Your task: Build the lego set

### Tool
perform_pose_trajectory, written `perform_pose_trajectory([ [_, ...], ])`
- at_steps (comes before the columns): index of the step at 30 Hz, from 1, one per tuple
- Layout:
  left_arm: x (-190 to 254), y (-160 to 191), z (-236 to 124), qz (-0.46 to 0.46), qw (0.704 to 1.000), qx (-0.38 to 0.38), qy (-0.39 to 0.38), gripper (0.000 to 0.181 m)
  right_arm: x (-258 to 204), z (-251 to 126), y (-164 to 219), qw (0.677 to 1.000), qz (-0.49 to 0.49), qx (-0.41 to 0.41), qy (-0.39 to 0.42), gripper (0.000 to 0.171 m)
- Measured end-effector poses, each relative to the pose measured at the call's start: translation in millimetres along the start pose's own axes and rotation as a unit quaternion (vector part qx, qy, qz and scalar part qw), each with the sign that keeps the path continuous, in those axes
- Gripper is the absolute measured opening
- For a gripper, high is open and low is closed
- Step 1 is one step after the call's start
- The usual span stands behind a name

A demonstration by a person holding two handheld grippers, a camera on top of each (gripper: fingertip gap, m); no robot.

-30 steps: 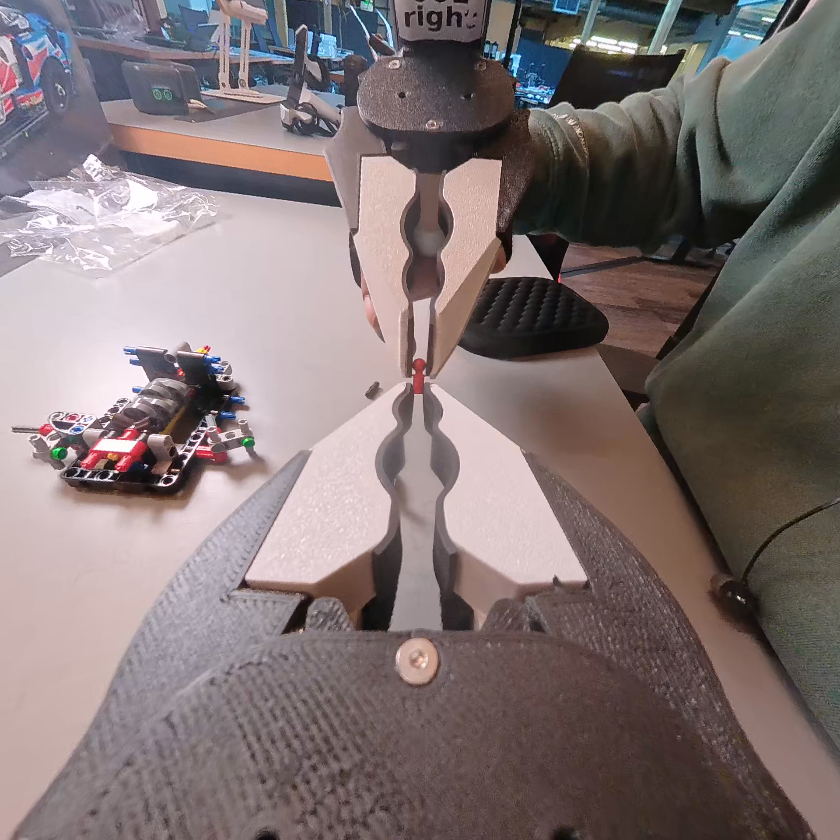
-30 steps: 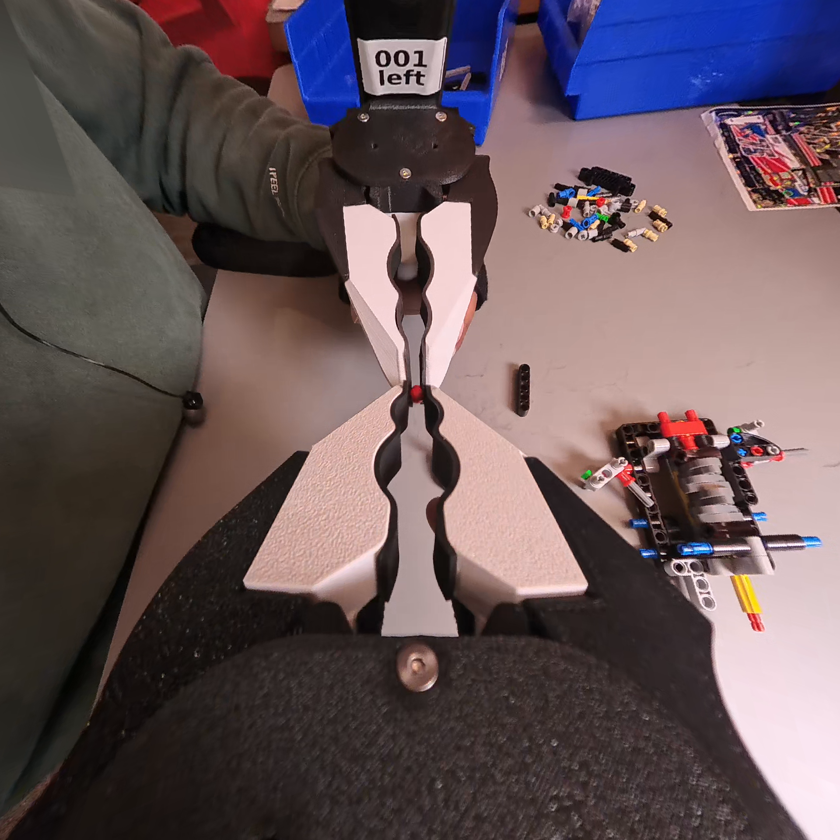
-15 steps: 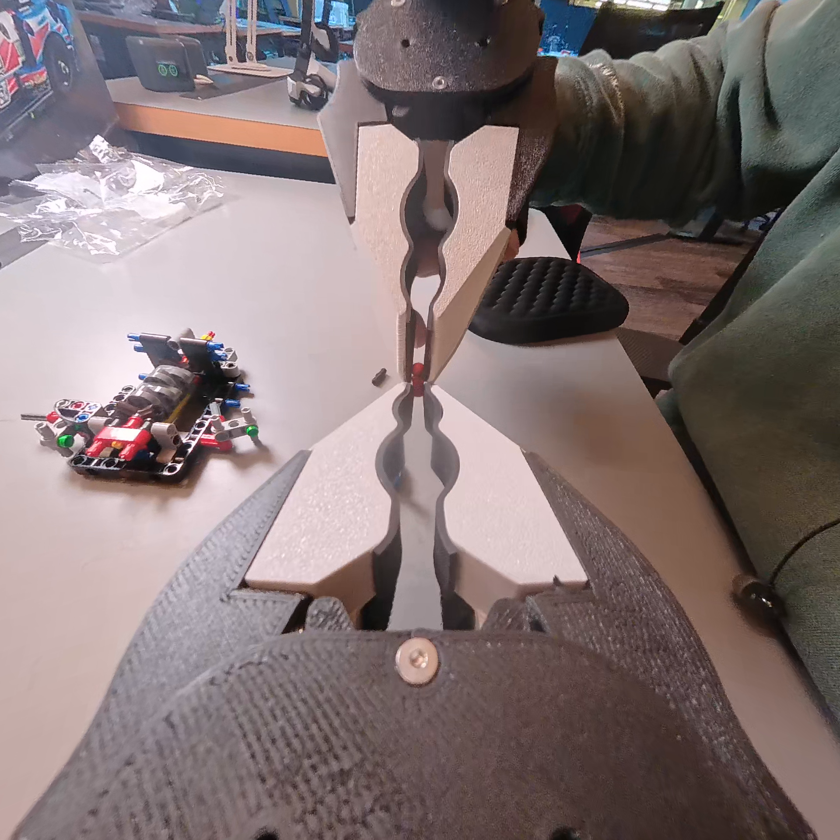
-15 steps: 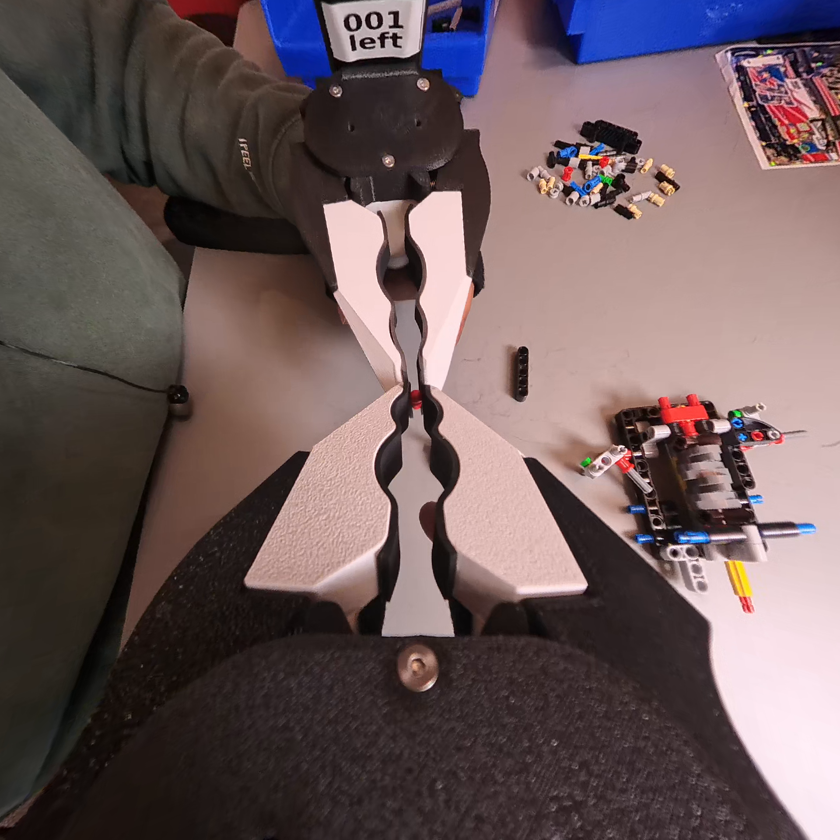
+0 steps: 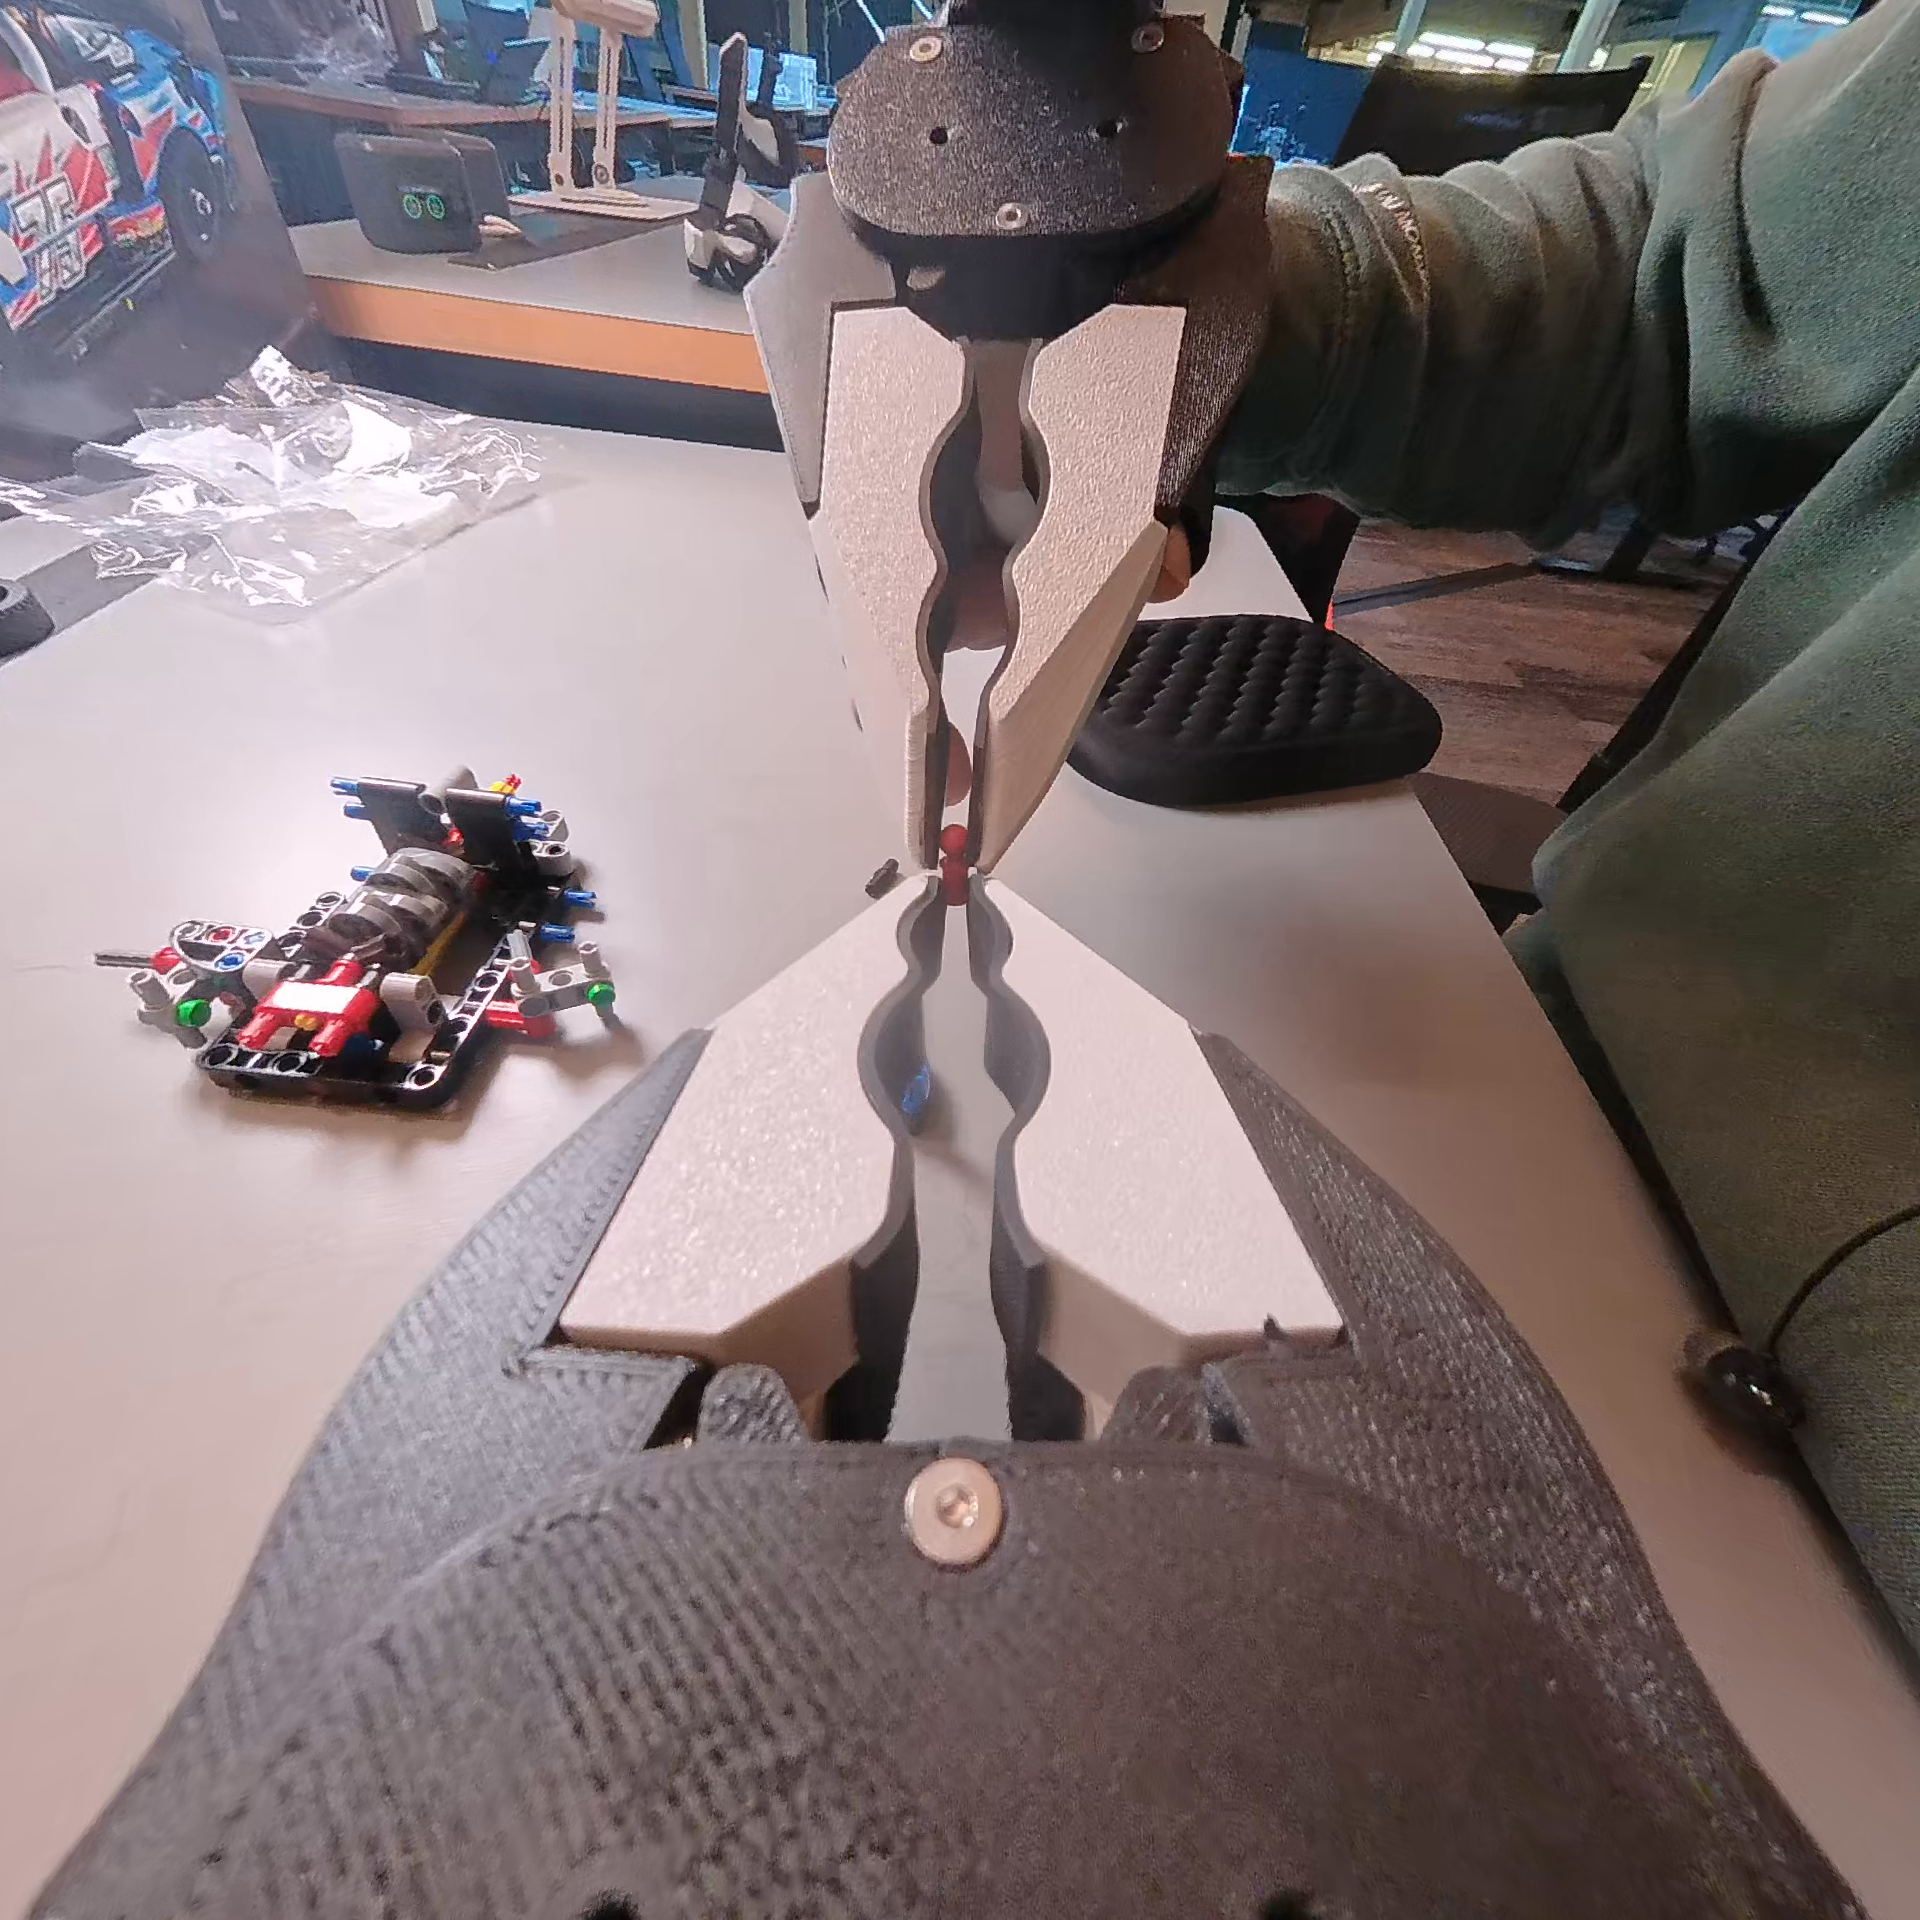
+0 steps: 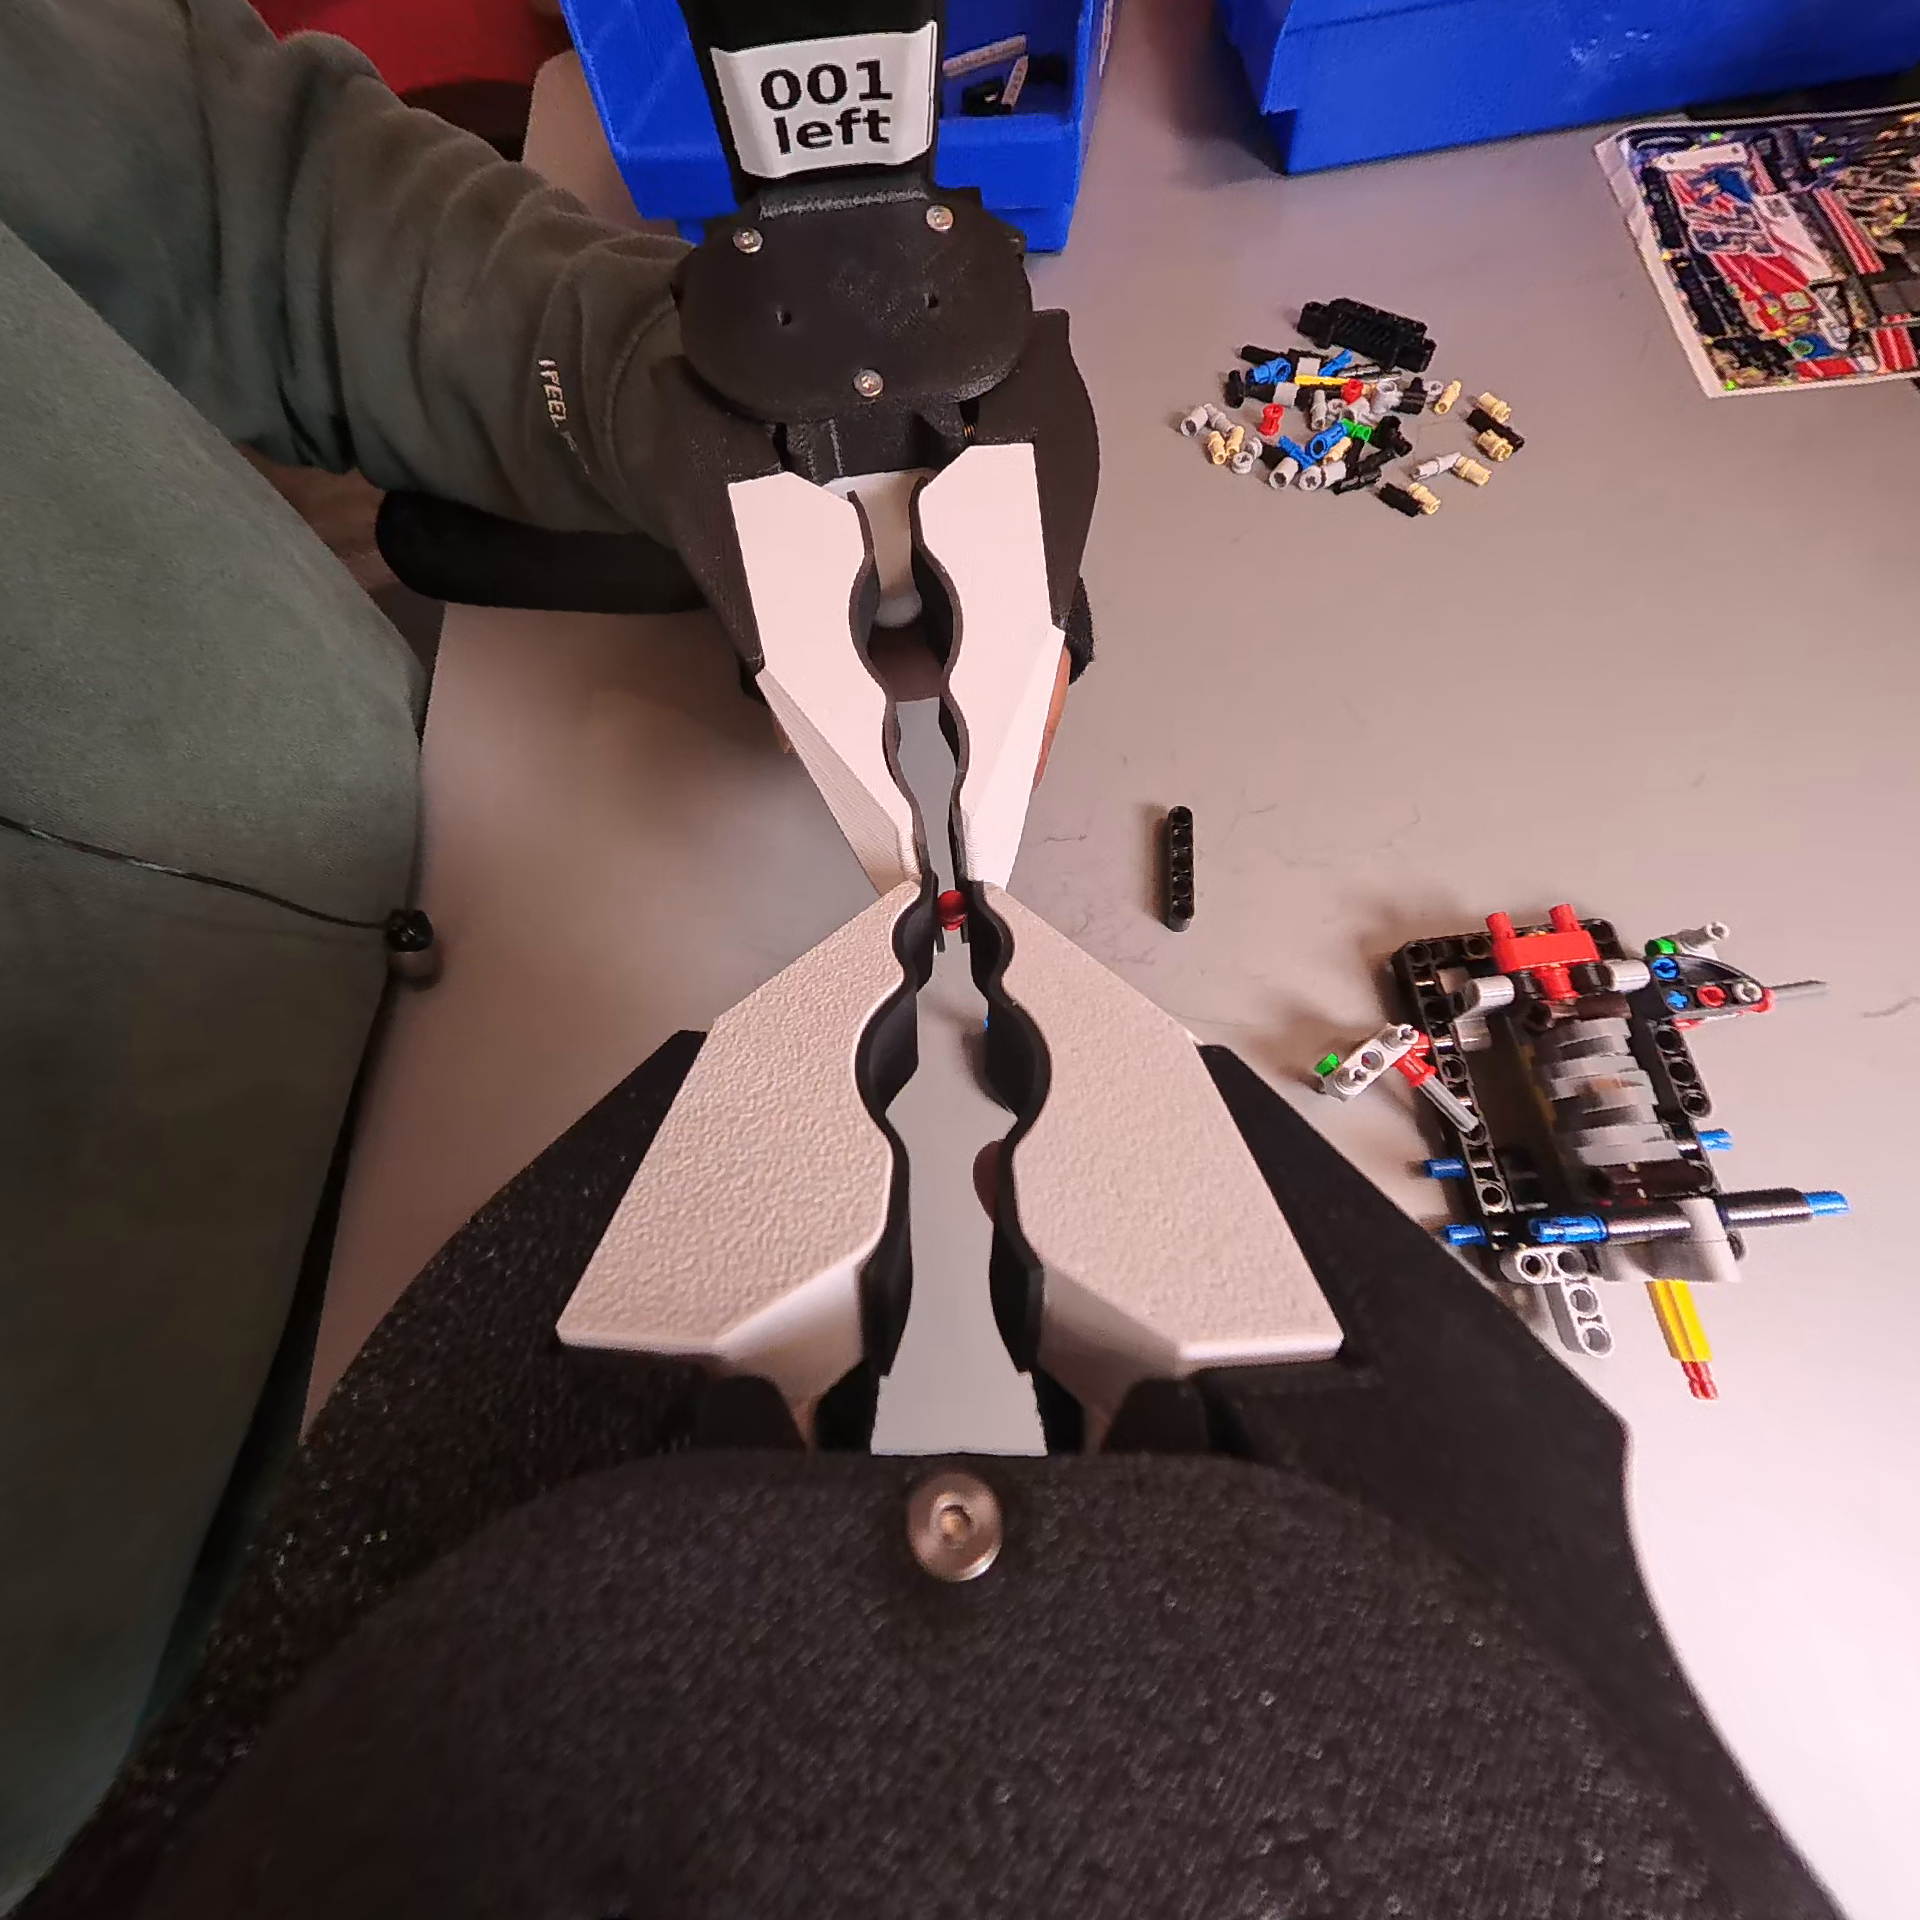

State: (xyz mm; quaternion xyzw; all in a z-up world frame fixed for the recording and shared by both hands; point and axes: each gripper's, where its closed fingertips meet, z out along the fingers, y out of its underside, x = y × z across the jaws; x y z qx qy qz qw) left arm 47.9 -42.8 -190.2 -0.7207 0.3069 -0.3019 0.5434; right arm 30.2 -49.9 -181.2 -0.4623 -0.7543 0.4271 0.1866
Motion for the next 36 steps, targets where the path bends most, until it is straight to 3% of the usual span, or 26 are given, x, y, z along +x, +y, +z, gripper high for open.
perform_pose_trajectory([
  [25, 0.0, 7.7, 3.6, -0.005, 1.000, -0.017, -0.004, 0.002, 0.8, 3.9, 8.1, 1.000, 0.011, -0.006, 0.004, 0.002],
  [31, -5.3, 18.1, 4.0, 0.003, 0.999, -0.046, -0.017, 0.018, 9.4, -0.1, 14.7, 0.999, 0.031, 0.006, 0.018, 0.002],
  [36, -11.8, 44.8, 5.6, -0.005, 0.993, -0.117, -0.023, 0.035, 25.3, -1.7, 38.2, 0.997, 0.036, -0.016, 0.060, 0.002],
])
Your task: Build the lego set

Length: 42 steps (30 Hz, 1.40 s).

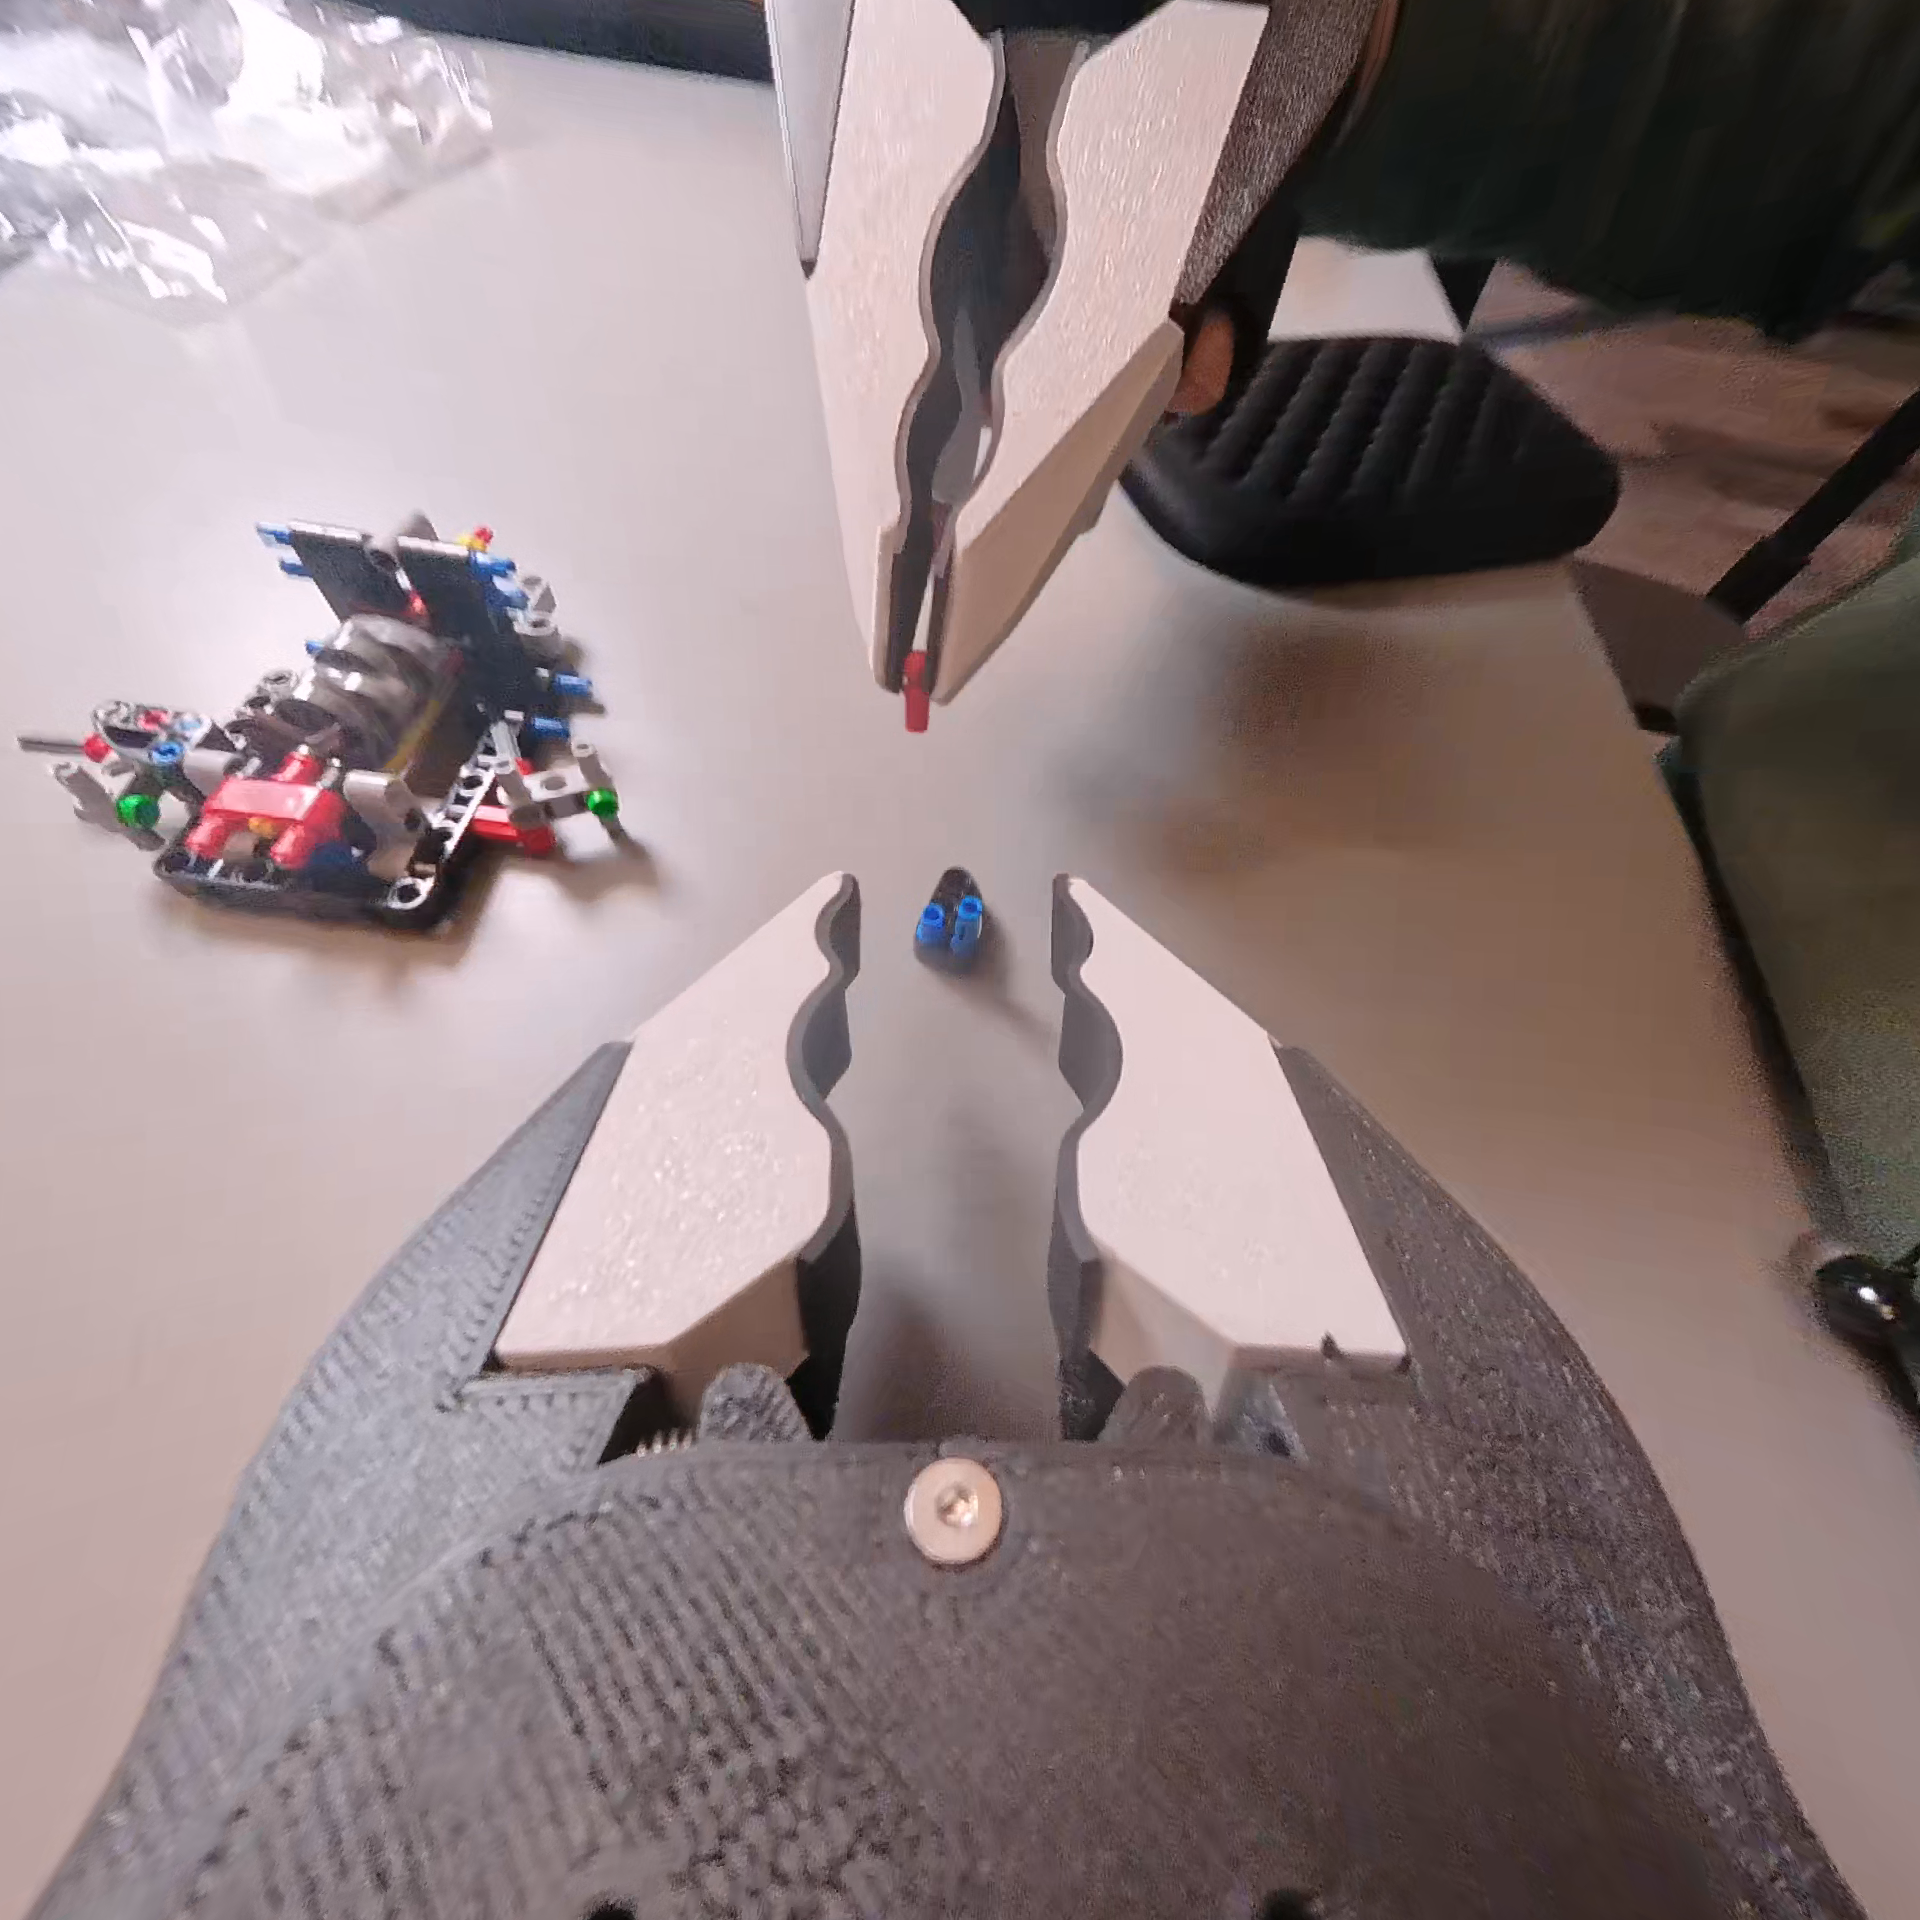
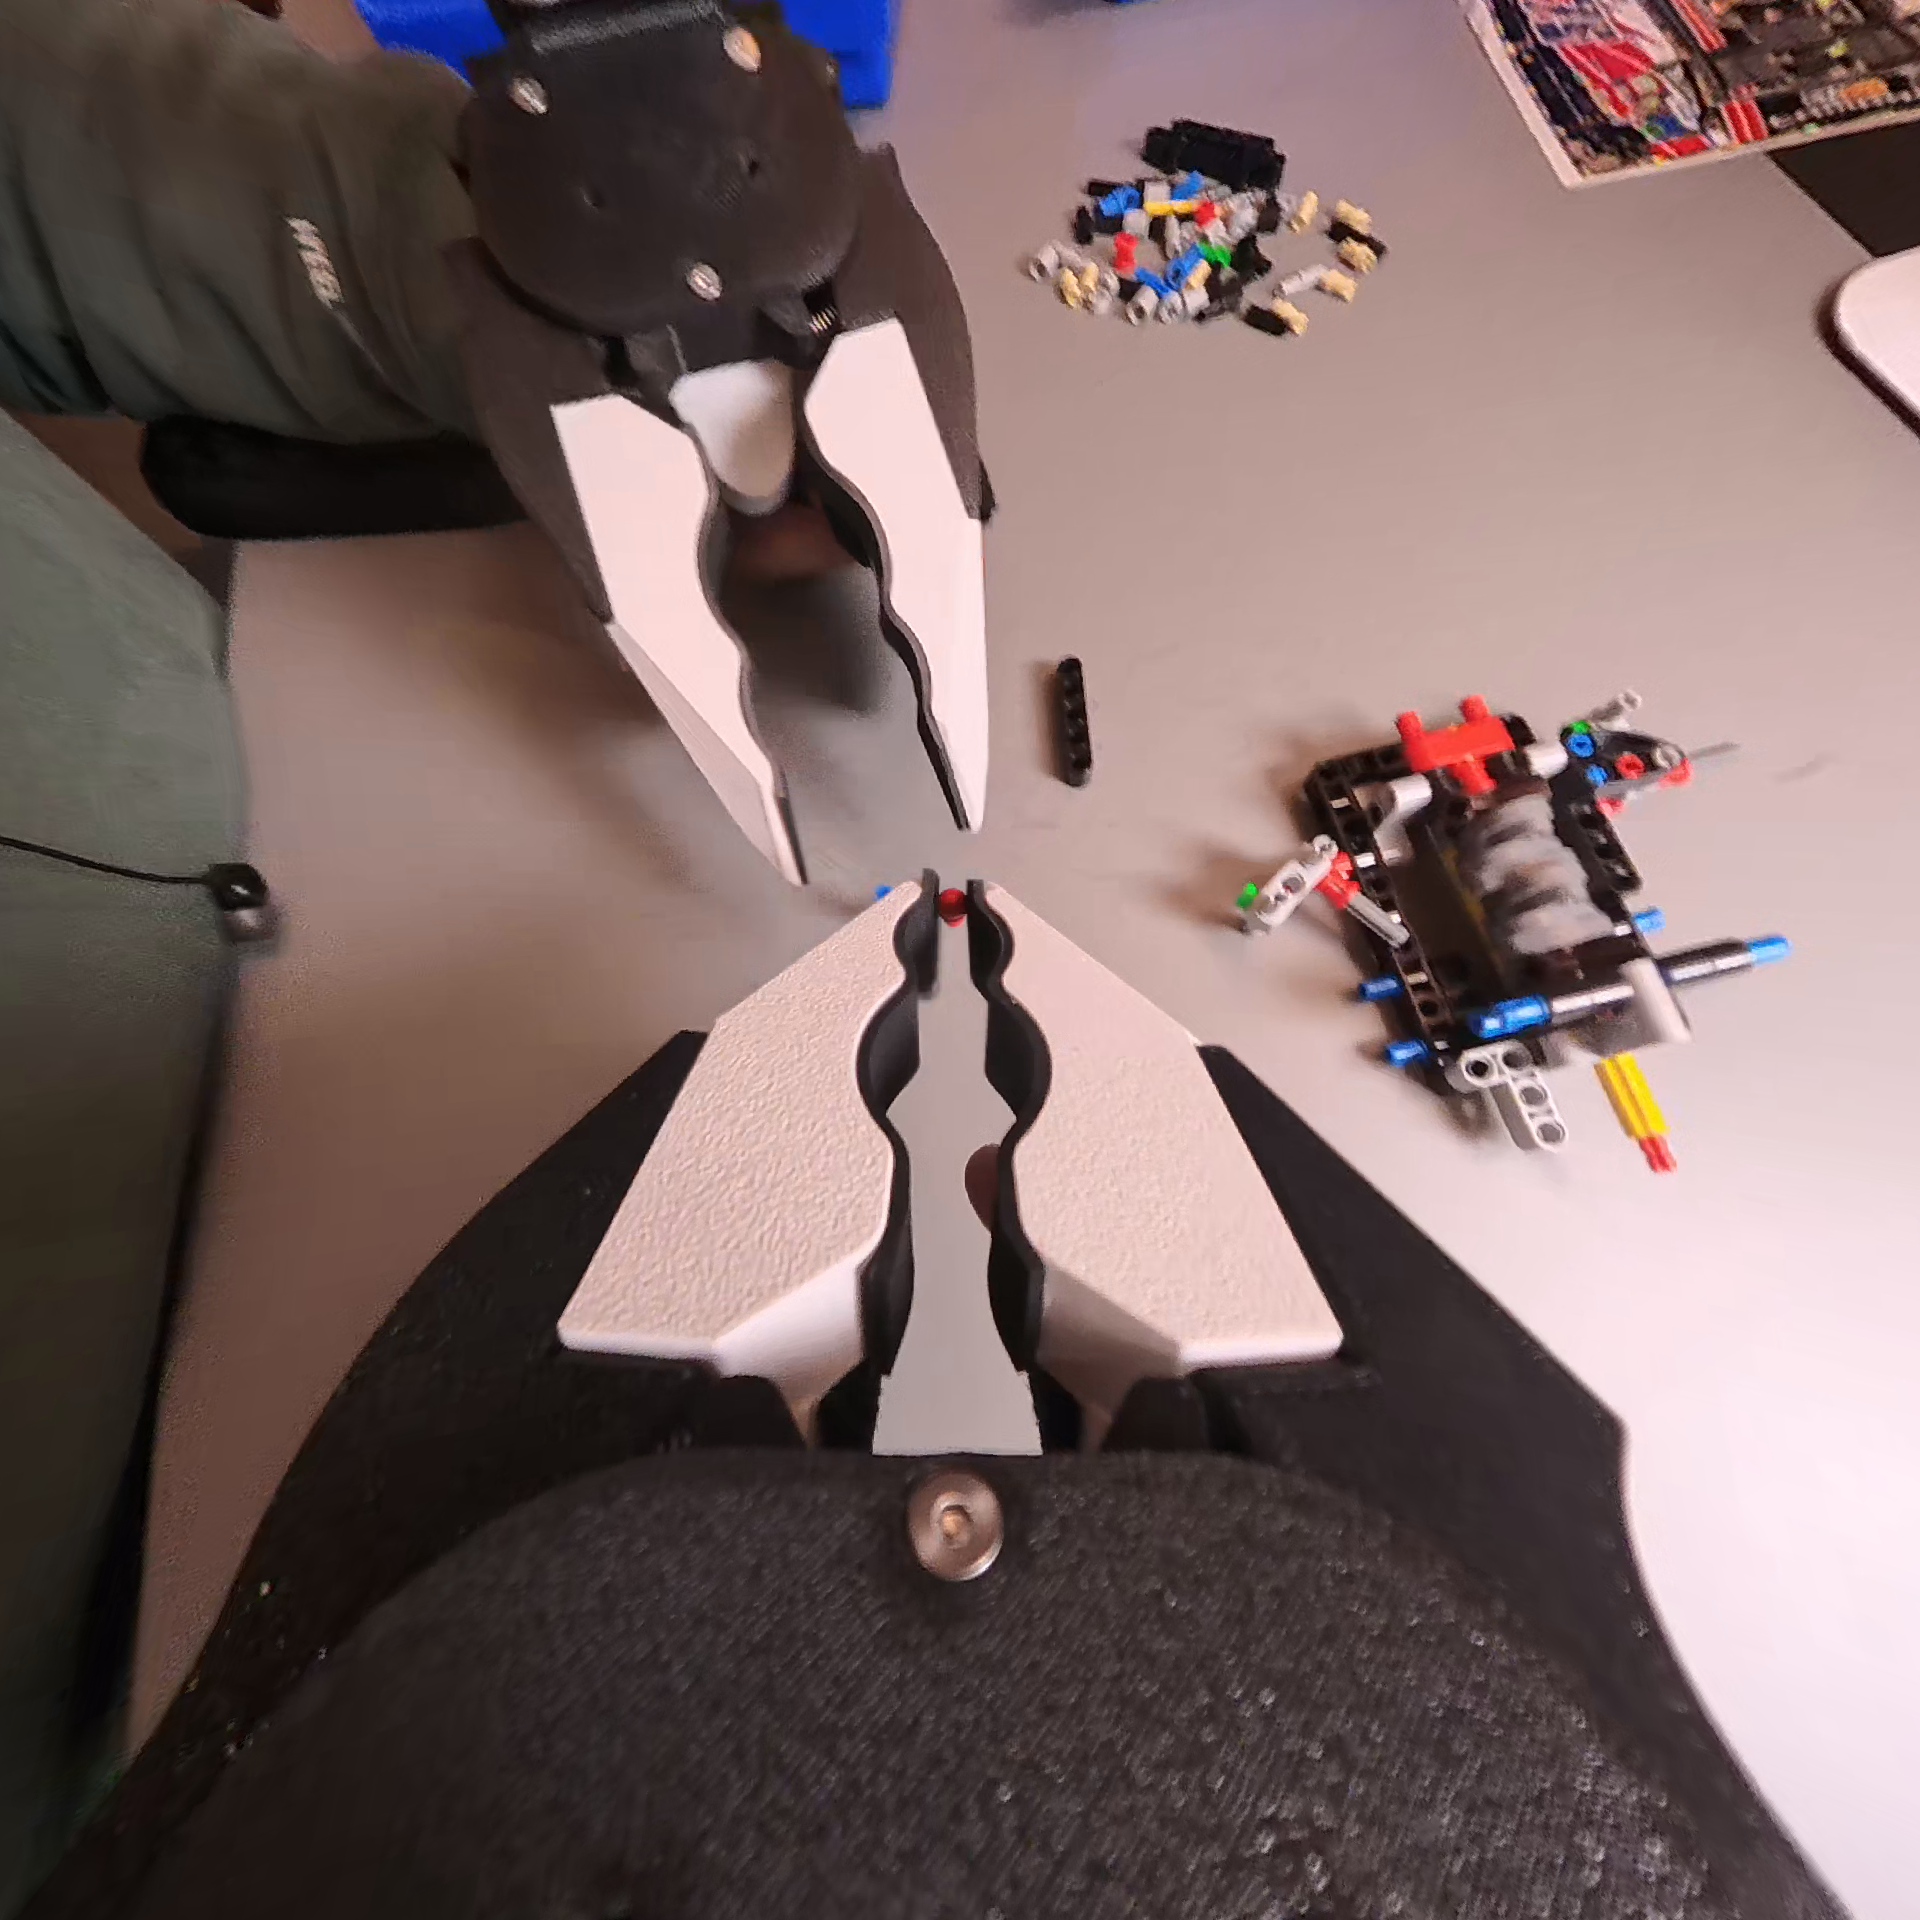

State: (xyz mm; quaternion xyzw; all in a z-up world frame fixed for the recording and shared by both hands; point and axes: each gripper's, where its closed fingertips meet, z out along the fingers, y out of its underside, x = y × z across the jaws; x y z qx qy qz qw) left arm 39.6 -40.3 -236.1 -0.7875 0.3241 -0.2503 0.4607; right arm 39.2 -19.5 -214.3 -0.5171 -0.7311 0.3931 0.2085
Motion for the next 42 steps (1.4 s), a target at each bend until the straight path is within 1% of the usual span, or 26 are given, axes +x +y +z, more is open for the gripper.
perform_pose_trajectory([
  [3, -0.6, 9.8, 5.2, 0.011, 0.999, -0.036, -0.007, 0.040, 8.0, 6.5, 14.1, 1.000, 0.007, -0.007, 0.018, 0.003],
  [8, -2.6, 24.5, 13.7, 0.048, 0.994, -0.094, -0.033, 0.039, 11.5, 16.6, 21.7, 1.000, 0.028, 0.001, 0.009, 0.003],
  [11, -6.0, 26.3, 17.1, 0.060, 0.992, -0.105, -0.047, 0.033, 13.0, 19.2, 23.8, 1.000, 0.024, -0.005, 0.008, 0.003],
  [17, -9.2, 28.0, 19.1, 0.070, 0.990, -0.113, -0.050, 0.008, 10.7, 18.1, 26.3, 1.000, 0.015, -0.011, 0.009, 0.003],
  [18, -9.1, 28.0, 19.3, 0.072, 0.990, -0.114, -0.050, 0.007, 10.6, 18.0, 26.5, 1.000, 0.016, -0.012, 0.008, 0.003],
  [22, -8.8, 28.3, 18.7, 0.079, 0.989, -0.114, -0.055, 0.007, 9.0, 17.3, 26.2, 1.000, 0.015, -0.017, 0.007, 0.003],
  [26, -4.6, 29.1, 16.2, 0.073, 0.990, -0.112, -0.040, 0.021, 4.0, 18.2, 26.7, 1.000, 0.009, -0.025, 0.002, 0.003],
  [33, -7.2, 21.8, 21.8, 0.100, 0.989, -0.110, -0.008, 0.033, -2.8, 29.5, 28.3, 0.999, -0.005, -0.049, -0.009, 0.002],
  [36, -8.1, 23.8, 26.2, 0.098, 0.988, -0.119, 0.014, 0.029, -3.1, 32.8, 29.9, 0.998, -0.012, -0.057, -0.008, 0.003],
  [38, -6.8, 24.1, 26.9, 0.095, 0.989, -0.115, 0.021, 0.021, -3.3, 33.0, 31.3, 0.998, -0.013, -0.064, -0.009, 0.003],
  [42, -6.0, 25.1, 25.4, 0.098, 0.988, -0.115, 0.015, 0.015, -5.5, 33.2, 32.4, 0.997, -0.031, -0.075, -0.008, 0.003],
])
